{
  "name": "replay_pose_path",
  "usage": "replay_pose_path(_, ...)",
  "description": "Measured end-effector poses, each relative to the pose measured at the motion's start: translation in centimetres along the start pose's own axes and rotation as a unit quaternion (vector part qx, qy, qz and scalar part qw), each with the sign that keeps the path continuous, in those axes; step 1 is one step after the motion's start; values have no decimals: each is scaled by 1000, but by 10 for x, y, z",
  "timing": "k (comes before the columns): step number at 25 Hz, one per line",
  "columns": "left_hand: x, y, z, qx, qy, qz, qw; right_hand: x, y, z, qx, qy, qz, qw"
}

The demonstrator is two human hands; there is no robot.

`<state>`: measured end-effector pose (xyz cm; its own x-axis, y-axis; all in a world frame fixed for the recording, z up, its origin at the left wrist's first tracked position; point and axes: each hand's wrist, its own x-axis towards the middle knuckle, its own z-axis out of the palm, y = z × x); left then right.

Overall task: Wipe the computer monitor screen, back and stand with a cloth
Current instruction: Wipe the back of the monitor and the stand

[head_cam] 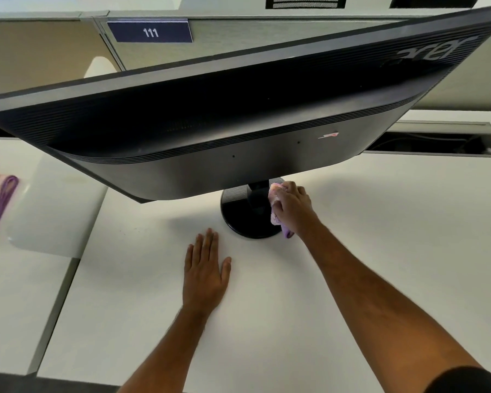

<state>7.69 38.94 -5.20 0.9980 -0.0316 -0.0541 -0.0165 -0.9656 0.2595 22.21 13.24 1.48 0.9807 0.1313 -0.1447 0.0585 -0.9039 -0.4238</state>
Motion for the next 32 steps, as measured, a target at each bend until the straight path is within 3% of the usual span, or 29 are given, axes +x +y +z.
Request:
replay_pose_path(6,-1,0,-1,0,-3,-2,1000,-19,0,5,-42,-23,-51,998)
replay_pose_path(10,0,1,-2,-1,2,-2,1000,-37,22,-8,44,-144,-142,978)
replay_pose_path(11,0,1,-2,-2,1,-3,1000,-41,26,-13,82,-140,-141,977)
replay_pose_path(14,-1,1,-1,-2,6,-3,1000,-31,25,-27,157,-32,-60,985)
replay_pose_path(18,-1,1,-2,-5,4,-1,1000,-9,-1,-15,130,3,43,991)
replay_pose_path(24,-1,0,-1,-9,5,-5,1000,-41,-27,16,128,28,64,989)
replay_pose_path(28,-1,1,-1,-11,2,-5,1000,-63,-55,35,147,-46,-11,988)
replay_pose_path(32,-1,-1,-2,-13,5,-4,1000,-75,-49,32,183,51,1,982)
